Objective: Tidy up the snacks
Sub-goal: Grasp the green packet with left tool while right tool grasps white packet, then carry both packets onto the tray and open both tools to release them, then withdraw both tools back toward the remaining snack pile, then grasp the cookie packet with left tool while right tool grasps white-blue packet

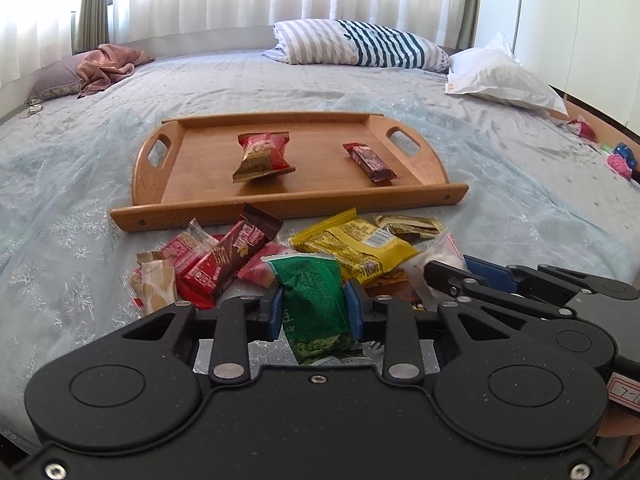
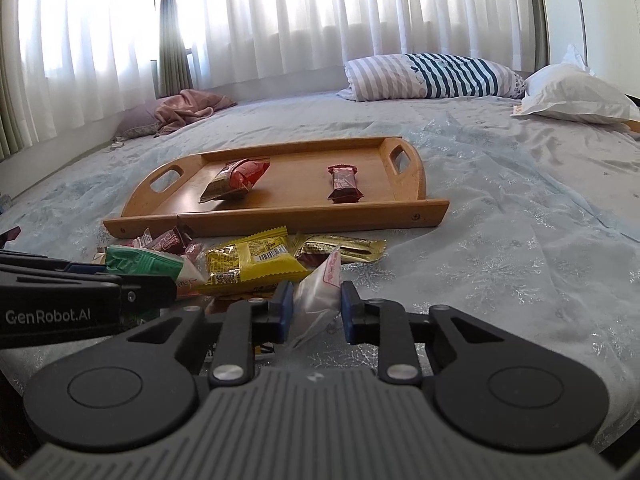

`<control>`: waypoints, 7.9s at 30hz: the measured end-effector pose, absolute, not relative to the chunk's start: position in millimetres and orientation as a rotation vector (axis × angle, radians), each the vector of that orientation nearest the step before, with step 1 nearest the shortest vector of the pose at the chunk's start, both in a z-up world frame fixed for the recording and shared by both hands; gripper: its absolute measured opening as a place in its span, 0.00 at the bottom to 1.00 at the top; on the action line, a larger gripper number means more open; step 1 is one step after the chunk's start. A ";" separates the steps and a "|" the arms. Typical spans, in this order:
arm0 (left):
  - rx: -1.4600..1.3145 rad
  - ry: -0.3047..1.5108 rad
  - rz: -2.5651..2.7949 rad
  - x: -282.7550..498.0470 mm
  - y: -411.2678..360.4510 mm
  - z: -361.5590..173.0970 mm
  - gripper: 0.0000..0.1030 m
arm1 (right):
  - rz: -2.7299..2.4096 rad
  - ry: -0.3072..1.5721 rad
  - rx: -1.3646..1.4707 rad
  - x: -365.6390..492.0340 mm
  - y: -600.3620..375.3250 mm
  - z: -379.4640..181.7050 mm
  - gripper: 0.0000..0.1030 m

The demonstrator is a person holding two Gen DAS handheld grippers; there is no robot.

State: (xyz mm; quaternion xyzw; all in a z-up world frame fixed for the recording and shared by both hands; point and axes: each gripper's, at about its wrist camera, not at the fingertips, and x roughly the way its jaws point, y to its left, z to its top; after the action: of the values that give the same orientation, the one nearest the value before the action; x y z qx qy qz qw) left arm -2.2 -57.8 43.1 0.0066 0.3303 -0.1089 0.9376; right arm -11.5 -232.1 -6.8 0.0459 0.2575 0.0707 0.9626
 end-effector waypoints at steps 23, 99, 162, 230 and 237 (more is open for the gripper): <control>-0.057 0.643 -0.193 14.0 -31.7 60.2 0.28 | 0.104 0.477 0.091 -16.2 -238.3 6.7 0.19; -0.140 0.799 -0.216 243.4 4.3 32.1 0.29 | 0.215 0.631 0.420 191.1 -300.4 -3.9 0.18; -0.017 0.630 -0.212 117.8 6.7 75.5 0.94 | 0.213 0.523 0.190 110.3 -268.8 23.8 0.83; -0.062 0.660 0.019 19.3 21.8 4.5 0.26 | 0.098 0.431 0.028 -34.4 -168.4 -34.9 0.58; -0.053 0.656 0.018 21.1 20.5 3.7 0.23 | 0.102 0.436 0.002 -31.9 -164.3 -35.6 0.57</control>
State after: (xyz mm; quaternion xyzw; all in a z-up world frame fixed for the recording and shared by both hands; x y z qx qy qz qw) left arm 21.1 20.5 3.7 -0.0263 0.3220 0.0088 0.9463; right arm -31.9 -164.3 -35.6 0.0010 0.2163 0.0504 0.9750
